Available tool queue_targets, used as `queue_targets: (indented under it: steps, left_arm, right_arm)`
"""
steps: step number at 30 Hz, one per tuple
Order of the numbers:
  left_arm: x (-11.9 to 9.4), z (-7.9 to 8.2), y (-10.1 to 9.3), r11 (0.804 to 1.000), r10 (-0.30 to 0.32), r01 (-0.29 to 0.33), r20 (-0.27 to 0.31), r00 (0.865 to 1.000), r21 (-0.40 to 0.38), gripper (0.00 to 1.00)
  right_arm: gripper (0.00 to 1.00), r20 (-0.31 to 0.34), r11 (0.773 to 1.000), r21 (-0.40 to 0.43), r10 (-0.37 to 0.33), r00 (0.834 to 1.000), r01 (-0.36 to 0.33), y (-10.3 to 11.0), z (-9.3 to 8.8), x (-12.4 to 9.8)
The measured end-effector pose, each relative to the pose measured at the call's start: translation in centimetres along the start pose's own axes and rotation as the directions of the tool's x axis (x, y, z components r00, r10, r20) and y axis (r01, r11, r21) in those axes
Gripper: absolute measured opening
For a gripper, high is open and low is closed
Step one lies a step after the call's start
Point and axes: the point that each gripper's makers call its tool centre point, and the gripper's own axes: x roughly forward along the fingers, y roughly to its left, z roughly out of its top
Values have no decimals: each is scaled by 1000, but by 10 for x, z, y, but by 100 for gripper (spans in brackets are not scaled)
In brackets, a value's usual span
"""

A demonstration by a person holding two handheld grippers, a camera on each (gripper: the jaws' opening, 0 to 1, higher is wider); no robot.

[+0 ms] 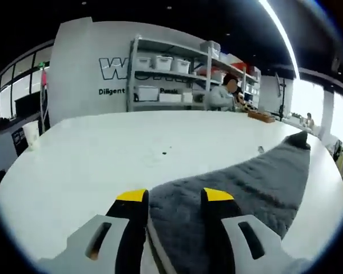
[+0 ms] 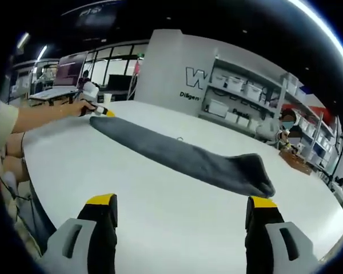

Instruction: Open the folded towel by lifting each exposed corner and separating the folded layers until the towel lies flat within the target outline without major curled edges

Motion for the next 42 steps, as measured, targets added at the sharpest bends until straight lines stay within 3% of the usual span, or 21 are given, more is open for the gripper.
queue_targets:
  steps: [7,20,23,30,32,35,38,42]
  left_arm:
    - [7,-12,4,1000,0,1,-37,999,19,23]
    - [1,-14,-2,997,-13,14,-8,1000,78,4]
    - [0,-9,-8,987,-27,25,11,1000,159,3]
    - [-5,11,-16,977,-39,25,63,997,210,3]
    - [-9,18,-22,965,-61,38,81,995,259,3]
    - [-16,23,-42,925,-122,81,88,989,370,3]
    - [-25,25,-62,857,-158,95,84,984,506,3]
    - [-39,29,-92,802,-238,142,92,967,580,3]
  right_arm:
    - [92,-2,1000,-5,18,1000,-18,3,-1,5]
    - [92,-7,999,4,34,999,-34,8,-5,9]
    - [92,-15,999,0,37,999,-37,8,-7,9]
    - [92,-9,1000,4,31,999,-31,5,-6,8]
    - [91,-6,1000,4,31,1000,-31,5,-5,7]
    - [91,-7,999,4,35,999,-35,7,-6,7]
    - [91,-13,999,0,37,999,-37,8,-7,6]
    - [91,-13,999,2,39,999,-39,10,-8,7]
